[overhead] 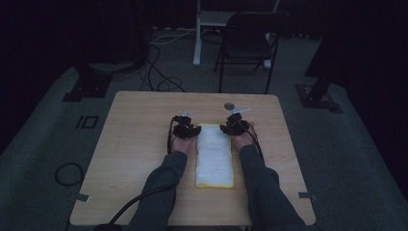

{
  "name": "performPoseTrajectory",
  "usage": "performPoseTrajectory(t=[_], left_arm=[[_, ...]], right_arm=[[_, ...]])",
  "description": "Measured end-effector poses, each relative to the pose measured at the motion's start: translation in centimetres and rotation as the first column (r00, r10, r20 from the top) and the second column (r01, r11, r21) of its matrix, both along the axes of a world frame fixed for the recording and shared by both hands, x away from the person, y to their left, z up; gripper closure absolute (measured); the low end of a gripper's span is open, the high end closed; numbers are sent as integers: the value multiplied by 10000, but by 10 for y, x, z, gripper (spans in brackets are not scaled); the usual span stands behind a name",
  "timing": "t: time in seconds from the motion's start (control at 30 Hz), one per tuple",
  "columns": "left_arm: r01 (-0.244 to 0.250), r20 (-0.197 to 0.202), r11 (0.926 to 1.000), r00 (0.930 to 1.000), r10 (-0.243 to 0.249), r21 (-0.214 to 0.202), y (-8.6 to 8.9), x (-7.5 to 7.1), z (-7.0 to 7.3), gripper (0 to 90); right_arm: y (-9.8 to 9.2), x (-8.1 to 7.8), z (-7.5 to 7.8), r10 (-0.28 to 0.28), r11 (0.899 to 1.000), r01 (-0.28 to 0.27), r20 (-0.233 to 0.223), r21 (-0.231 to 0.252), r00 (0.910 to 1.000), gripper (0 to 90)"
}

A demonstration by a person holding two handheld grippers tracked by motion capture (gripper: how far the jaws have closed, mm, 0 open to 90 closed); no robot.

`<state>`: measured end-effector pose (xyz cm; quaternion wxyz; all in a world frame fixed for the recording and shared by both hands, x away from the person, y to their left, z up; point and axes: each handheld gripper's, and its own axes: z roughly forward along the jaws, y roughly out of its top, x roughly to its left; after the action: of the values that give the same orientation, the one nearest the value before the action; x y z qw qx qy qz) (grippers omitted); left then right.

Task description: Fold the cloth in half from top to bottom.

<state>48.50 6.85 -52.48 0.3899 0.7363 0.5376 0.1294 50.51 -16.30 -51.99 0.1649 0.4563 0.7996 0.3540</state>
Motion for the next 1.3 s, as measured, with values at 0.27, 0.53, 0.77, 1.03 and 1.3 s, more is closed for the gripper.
performPoseTrajectory(t=[0.27,0.53,0.77,1.03,1.3], left_arm=[[-208,-269,9997,9994,210,89,-3,5,-7,573],[-156,-349,9998,9993,161,146,-4,6,-12,575],[63,-263,9998,9996,-58,183,-7,6,-13,564],[277,-271,9975,9993,-260,654,-10,8,-11,571],[286,-90,9968,9996,-280,750,-11,8,-12,559]], right_arm=[[0,5,-5,-392,9992,394,-251,47,9989,567],[-1,6,-8,-581,9983,580,-404,-22,9975,559],[4,8,-13,-562,9984,562,-600,-25,9966,528],[3,7,-12,-793,9964,783,-297,-324,9964,513],[4,7,-13,-670,9977,664,-784,-104,9947,506]])
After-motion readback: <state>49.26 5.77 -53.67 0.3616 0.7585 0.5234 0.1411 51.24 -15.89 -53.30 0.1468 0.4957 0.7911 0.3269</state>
